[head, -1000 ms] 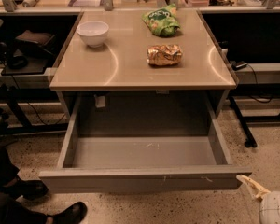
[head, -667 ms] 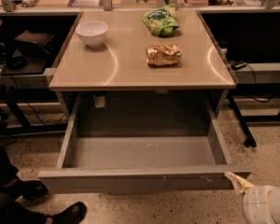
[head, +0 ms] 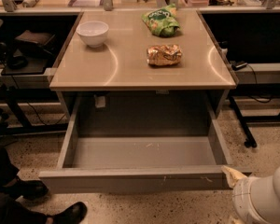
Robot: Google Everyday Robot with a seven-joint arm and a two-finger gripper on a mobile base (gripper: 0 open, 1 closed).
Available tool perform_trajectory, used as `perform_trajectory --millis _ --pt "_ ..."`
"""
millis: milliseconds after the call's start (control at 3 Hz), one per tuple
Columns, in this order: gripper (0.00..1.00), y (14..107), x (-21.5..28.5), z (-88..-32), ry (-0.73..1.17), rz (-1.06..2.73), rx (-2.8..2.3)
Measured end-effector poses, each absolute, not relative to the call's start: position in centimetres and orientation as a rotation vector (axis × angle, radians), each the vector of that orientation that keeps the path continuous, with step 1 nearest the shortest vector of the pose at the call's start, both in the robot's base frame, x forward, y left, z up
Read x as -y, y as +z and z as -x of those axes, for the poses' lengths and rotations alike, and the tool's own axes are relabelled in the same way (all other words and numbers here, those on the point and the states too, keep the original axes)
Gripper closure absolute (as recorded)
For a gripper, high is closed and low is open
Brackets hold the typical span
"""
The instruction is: Close top drawer
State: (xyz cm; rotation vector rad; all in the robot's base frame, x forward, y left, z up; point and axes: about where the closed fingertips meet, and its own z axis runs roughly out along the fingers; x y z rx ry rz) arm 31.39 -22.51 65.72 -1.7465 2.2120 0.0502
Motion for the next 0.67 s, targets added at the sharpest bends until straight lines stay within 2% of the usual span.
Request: perform_trajectory --millis 333,667 --pt "0.0 65.8 23.0 -31.0 0.055 1.72 -2.22" --pt "0.0 67.6 26.1 -28.4 0.022 1.61 -2.276"
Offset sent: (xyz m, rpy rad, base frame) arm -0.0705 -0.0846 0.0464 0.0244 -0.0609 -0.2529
